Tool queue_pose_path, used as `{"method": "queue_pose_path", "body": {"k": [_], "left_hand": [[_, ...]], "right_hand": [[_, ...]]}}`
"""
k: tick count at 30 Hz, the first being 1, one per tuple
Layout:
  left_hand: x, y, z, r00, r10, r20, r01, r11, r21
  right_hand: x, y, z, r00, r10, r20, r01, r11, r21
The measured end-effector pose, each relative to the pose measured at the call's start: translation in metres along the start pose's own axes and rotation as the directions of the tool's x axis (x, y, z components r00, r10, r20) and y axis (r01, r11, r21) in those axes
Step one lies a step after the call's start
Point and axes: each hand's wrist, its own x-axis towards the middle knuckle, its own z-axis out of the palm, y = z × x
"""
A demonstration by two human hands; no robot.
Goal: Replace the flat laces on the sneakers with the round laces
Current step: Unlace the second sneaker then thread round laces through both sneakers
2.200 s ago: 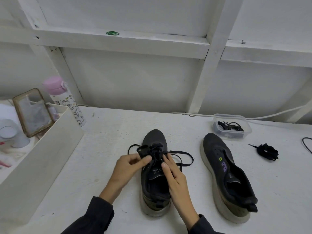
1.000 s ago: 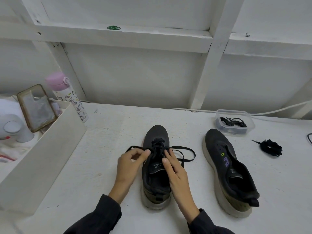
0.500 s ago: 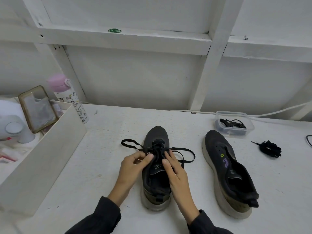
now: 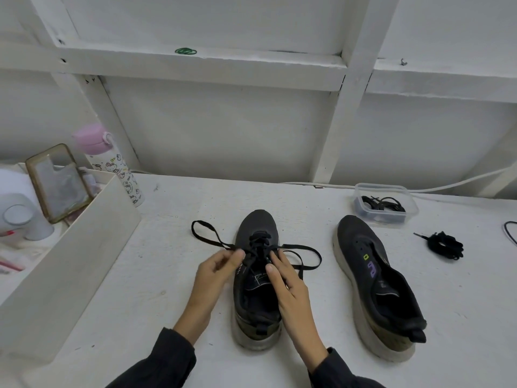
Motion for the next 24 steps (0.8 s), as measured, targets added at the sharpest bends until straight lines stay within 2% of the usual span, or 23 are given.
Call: {"method": "queue_pose_path", "body": {"k": [3, 6, 9, 11, 15, 20, 24], "left_hand": [[-0.001, -0.004, -0.001, 0.995, 0.054, 0.085, -0.063, 0.991, 0.115], [0.008, -0.007, -0.003, 0.996, 0.092, 0.008, -0.092, 0.986, 0.141], [0.01, -0.009, 0.002, 0.993, 0.087, -0.083, -0.079, 0.992, 0.097], [0.01, -0.01, 0.005, 0.991, 0.097, -0.096, -0.086, 0.991, 0.106], [0.007, -0.009, 0.005, 0.995, 0.095, -0.037, -0.093, 0.994, 0.056], [-0.004, -0.012, 0.002, 0.992, 0.076, 0.103, -0.076, 0.997, 0.002], [0.001, -0.017, -0.003, 0.984, 0.169, 0.056, -0.172, 0.983, 0.064]], "right_hand": [[0.0, 0.0, 0.0, 1.0, -0.002, 0.005, 0.002, 1.0, 0.009], [0.001, 0.0, 0.0, 1.0, 0.003, 0.002, -0.003, 1.0, -0.002], [0.0, 0.001, 0.0, 1.0, -0.001, 0.002, 0.001, 1.0, -0.014], [0.0, 0.001, 0.0, 1.0, -0.005, 0.001, 0.005, 1.0, -0.013], [0.001, 0.001, 0.0, 1.0, -0.01, -0.003, 0.01, 1.0, -0.019], [0.0, 0.001, 0.0, 1.0, -0.022, 0.001, 0.022, 1.0, -0.011], [0.0, 0.001, 0.0, 1.0, -0.02, 0.005, 0.02, 1.0, -0.013]]}}
